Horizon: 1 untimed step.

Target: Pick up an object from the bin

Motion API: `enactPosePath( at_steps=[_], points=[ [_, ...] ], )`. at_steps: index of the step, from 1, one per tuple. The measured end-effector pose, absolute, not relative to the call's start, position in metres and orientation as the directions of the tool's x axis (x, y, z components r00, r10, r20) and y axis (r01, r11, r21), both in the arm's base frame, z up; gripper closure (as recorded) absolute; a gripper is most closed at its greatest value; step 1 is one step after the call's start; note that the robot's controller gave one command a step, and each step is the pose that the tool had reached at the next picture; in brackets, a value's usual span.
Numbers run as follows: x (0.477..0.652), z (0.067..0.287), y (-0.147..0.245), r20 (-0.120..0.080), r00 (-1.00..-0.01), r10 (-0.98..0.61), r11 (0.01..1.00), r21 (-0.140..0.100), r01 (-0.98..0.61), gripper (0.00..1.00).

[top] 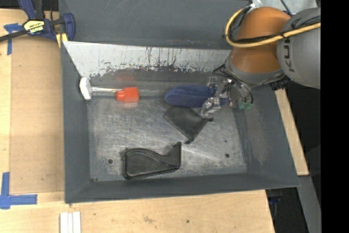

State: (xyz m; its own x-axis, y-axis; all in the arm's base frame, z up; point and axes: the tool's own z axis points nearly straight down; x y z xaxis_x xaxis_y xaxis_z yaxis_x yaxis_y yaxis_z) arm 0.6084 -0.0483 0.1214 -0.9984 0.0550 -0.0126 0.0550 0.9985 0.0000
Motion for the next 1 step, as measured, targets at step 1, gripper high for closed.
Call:
enactPosePath(
  at_steps=[1],
  points=[
    [0.6181,0.2452,-0.0478,-0.013,-0.999,0.043,0.999,-0.001,0.043,1.0]
  ],
)
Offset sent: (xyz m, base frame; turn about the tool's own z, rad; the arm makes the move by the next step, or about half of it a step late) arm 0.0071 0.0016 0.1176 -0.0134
